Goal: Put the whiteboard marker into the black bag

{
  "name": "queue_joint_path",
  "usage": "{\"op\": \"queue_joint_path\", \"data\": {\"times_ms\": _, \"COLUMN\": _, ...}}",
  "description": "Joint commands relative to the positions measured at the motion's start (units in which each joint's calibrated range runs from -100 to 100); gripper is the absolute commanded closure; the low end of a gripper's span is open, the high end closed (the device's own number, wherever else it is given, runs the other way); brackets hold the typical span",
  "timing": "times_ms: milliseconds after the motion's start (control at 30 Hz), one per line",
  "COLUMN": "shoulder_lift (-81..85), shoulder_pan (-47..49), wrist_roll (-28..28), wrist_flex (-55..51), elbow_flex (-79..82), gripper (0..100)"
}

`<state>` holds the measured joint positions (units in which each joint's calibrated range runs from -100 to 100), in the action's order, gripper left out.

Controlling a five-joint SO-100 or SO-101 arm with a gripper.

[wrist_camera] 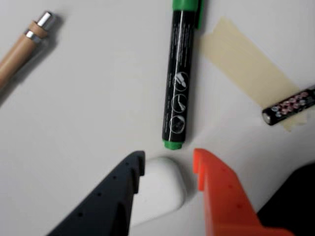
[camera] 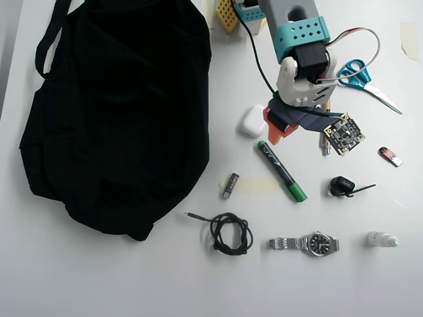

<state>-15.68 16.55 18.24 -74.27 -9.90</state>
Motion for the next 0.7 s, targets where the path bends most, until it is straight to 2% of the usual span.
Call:
{"op": "queue_joint_path", "data": {"times_ms": 0, "shoulder_lift": -3.91, "shoulder_pan": 0.43, "wrist_roll": 0.27, "wrist_flex": 8.37, "elbow_flex": -2.41, "gripper": 86}}
{"op": "queue_joint_path", "data": {"times_ms": 100, "shoulder_lift": -5.90, "shoulder_pan": 0.43, "wrist_roll": 0.27, "wrist_flex": 11.90, "elbow_flex": -2.41, "gripper": 86}}
{"op": "queue_joint_path", "data": {"times_ms": 300, "shoulder_lift": -6.73, "shoulder_pan": 1.03, "wrist_roll": 0.22, "wrist_flex": 12.59, "elbow_flex": -3.31, "gripper": 75}}
{"op": "queue_joint_path", "data": {"times_ms": 667, "shoulder_lift": -14.28, "shoulder_pan": 1.55, "wrist_roll": -0.36, "wrist_flex": 13.37, "elbow_flex": -8.16, "gripper": 73}}
